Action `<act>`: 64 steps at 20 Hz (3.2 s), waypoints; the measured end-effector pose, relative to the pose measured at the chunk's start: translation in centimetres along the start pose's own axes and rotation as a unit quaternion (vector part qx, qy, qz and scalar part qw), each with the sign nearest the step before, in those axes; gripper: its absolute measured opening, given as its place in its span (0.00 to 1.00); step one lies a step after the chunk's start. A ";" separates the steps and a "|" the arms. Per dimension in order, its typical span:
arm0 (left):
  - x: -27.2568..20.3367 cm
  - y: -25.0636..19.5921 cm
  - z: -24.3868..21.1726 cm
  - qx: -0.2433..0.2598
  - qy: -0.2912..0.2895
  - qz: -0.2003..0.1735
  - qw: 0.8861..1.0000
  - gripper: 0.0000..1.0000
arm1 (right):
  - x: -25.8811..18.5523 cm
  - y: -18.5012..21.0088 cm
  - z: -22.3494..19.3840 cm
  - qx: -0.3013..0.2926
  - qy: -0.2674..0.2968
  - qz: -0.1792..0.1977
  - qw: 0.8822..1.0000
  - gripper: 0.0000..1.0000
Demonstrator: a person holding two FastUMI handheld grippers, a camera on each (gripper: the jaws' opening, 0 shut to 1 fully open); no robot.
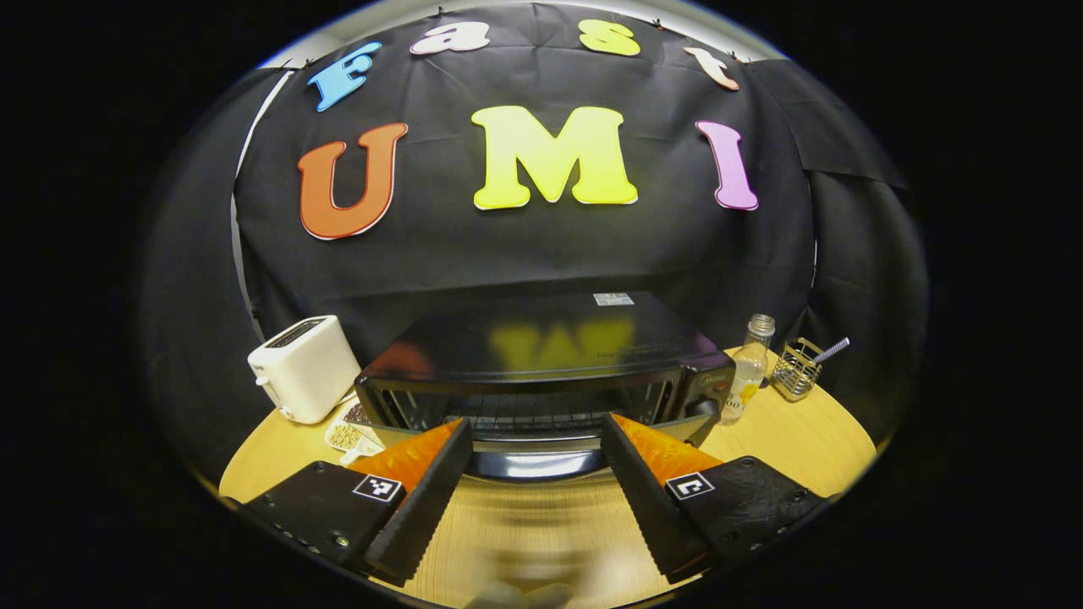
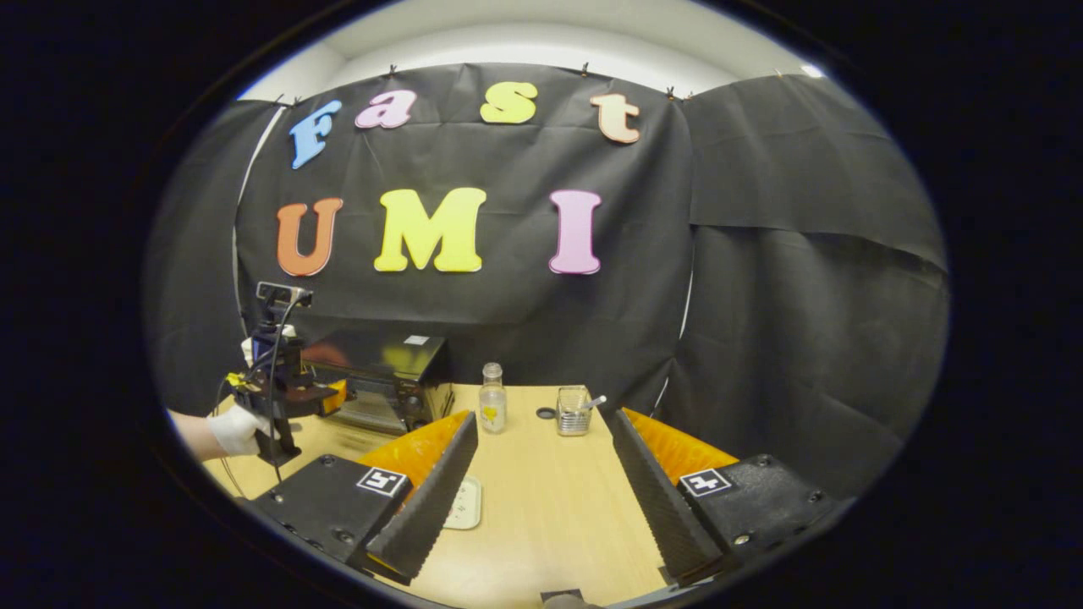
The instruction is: Open the electric oven with the left hand, put the food in, and close the electric oven.
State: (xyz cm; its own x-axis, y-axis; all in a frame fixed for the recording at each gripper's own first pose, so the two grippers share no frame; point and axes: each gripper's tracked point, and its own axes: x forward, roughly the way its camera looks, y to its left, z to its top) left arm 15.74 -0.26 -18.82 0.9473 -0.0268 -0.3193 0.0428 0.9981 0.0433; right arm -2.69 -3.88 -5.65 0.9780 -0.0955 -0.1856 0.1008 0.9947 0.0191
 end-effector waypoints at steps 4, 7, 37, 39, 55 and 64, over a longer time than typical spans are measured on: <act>-1.4 0.0 -2.1 -0.001 0.008 -0.010 1.000 0.98 | 0.1 0.8 -0.3 -0.006 0.001 0.008 1.000 1.00; -2.8 -0.1 -4.2 -0.003 0.019 -0.016 1.000 0.98 | 0.0 1.5 -0.8 -0.007 0.006 0.015 1.000 1.00; -8.1 0.1 -12.1 -0.017 0.068 -0.008 0.998 0.96 | 1.4 2.3 -8.8 0.024 0.085 0.046 0.995 1.00; -10.4 0.5 -10.1 -0.013 0.045 -0.008 0.999 0.96 | 2.3 3.1 -10.3 0.029 0.105 0.061 0.992 1.00; -26.0 2.5 6.4 -0.007 -0.093 0.040 0.995 0.96 | 14.6 10.2 -24.5 0.104 0.305 0.162 0.933 0.66; -26.2 1.7 6.9 -0.033 -0.067 0.109 0.991 0.96 | 19.9 10.8 -29.1 0.135 0.409 0.188 0.883 0.45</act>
State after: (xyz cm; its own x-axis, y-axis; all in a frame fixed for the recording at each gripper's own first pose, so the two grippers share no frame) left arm -6.76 1.76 -3.82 0.9655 0.1874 -0.1809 -0.1841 0.9823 0.0350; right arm 12.56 6.07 -37.70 0.5028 0.4077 -0.7622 -0.0544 0.8950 0.4428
